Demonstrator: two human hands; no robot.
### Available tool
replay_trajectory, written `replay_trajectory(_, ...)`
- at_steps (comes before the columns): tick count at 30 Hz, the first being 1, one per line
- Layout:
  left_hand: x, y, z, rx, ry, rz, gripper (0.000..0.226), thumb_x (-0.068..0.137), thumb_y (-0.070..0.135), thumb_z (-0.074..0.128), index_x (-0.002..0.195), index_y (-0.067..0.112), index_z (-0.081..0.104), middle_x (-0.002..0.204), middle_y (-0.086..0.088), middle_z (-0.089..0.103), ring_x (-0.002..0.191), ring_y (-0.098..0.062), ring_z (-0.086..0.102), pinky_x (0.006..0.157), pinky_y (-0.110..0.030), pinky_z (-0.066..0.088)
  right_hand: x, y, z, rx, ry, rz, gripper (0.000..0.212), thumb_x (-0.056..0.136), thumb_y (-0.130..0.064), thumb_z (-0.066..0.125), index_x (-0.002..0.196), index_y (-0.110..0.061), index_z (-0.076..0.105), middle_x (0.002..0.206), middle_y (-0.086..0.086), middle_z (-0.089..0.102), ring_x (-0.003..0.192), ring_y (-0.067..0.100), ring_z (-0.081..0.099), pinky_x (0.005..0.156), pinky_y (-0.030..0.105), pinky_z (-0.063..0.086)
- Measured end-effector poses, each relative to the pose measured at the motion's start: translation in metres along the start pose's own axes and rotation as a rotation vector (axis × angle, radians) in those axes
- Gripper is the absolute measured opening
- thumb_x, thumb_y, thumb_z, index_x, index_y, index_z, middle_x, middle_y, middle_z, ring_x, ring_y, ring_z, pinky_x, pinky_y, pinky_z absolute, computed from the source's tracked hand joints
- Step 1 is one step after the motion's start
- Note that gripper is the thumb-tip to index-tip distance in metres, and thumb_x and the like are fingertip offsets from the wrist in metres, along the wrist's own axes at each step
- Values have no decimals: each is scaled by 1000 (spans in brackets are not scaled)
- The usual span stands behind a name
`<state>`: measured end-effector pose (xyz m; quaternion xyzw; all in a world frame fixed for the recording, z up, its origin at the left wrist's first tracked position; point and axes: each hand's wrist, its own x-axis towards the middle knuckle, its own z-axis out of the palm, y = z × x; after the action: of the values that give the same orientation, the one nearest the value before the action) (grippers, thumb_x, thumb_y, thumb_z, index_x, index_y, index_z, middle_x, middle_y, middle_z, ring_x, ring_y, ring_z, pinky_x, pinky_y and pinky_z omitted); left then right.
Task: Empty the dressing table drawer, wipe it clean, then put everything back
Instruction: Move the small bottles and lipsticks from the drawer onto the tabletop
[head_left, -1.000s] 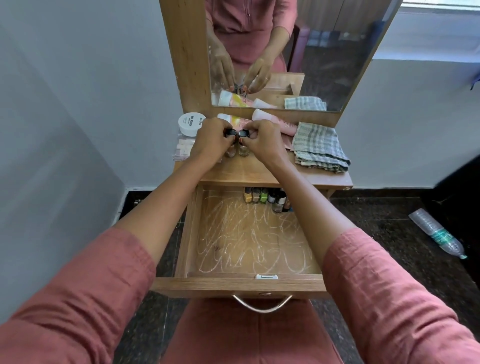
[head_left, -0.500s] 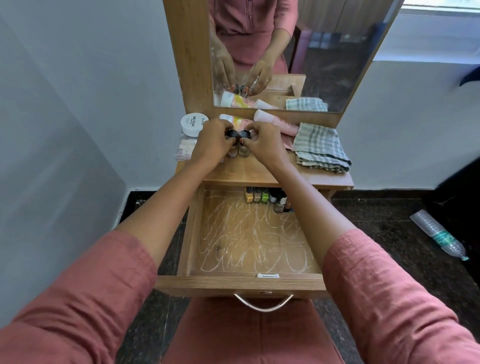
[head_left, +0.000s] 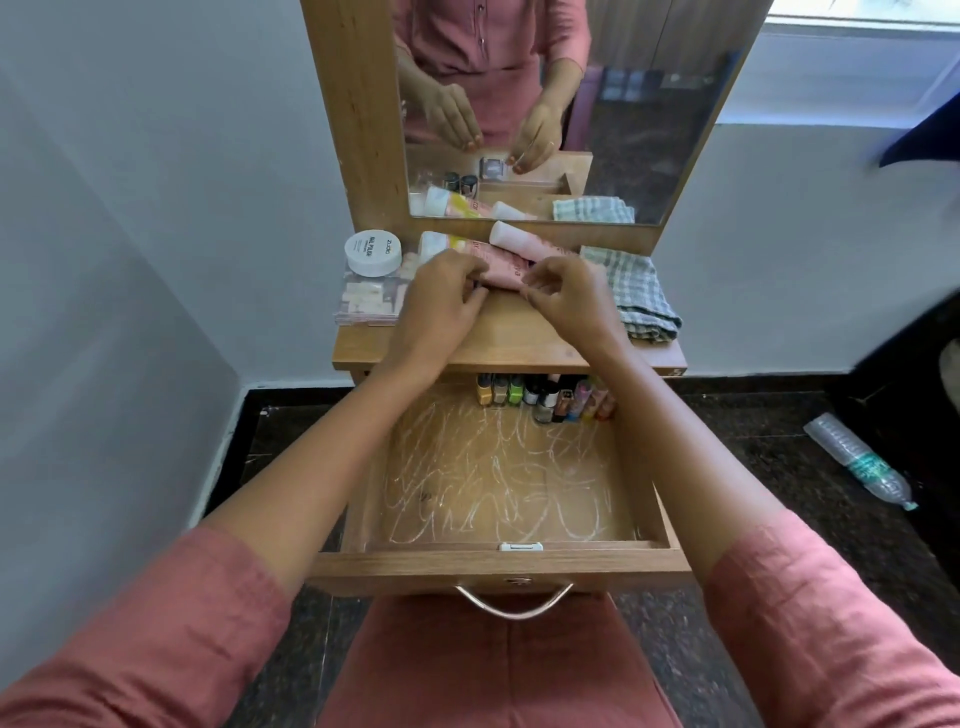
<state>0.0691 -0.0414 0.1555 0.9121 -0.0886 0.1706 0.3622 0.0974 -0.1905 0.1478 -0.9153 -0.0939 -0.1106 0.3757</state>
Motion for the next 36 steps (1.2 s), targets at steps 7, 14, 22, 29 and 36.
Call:
replay_trajectory(7, -50, 17, 52, -15, -169, 138, 20, 85, 11, 59, 104, 4, 64, 100, -9, 66, 92, -17, 60, 79, -17, 41, -54, 40, -26, -30, -14, 71, 12, 81, -4, 65, 91, 0, 70, 86, 9, 69, 78, 19, 63, 70, 19, 48)
replay_trajectory(14, -71, -2, 104, 110, -340, 60, 22, 84, 4, 58, 105, 1, 63, 105, -15, 63, 100, -27, 58, 81, -26, 41, -93, 77, -7, -166, -108, 170, 17, 82, -11, 62, 97, -10, 69, 100, 8, 70, 94, 25, 64, 83, 39, 52)
replay_trajectory(22, -66, -9, 125, 142, -312, -52, 37, 84, -2, 52, 120, 3, 54, 119, -17, 57, 113, -32, 53, 95, -35, 42, -87, 69, 15, -518, -283, 181, 26, 90, -19, 48, 113, -10, 56, 110, 16, 63, 102, 38, 60, 80, 42, 46)
replay_trajectory(29, -60, -6, 132, 71, -311, -138, 38, 84, -1, 55, 121, 5, 55, 120, -19, 57, 113, -33, 54, 96, -35, 43, -81, 70, 21, -613, -315, 189, 23, 89, -7, 42, 108, -3, 55, 110, 19, 61, 102, 39, 59, 82, 41, 45)
replay_trajectory(36, -58, -6, 132, -20, -281, -206, 30, 82, 1, 59, 111, 2, 60, 113, -19, 62, 106, -32, 58, 89, -35, 46, -80, 71, 23, -597, -320, 214, 24, 89, -4, 41, 108, -1, 55, 111, 20, 60, 101, 39, 59, 82, 40, 46)
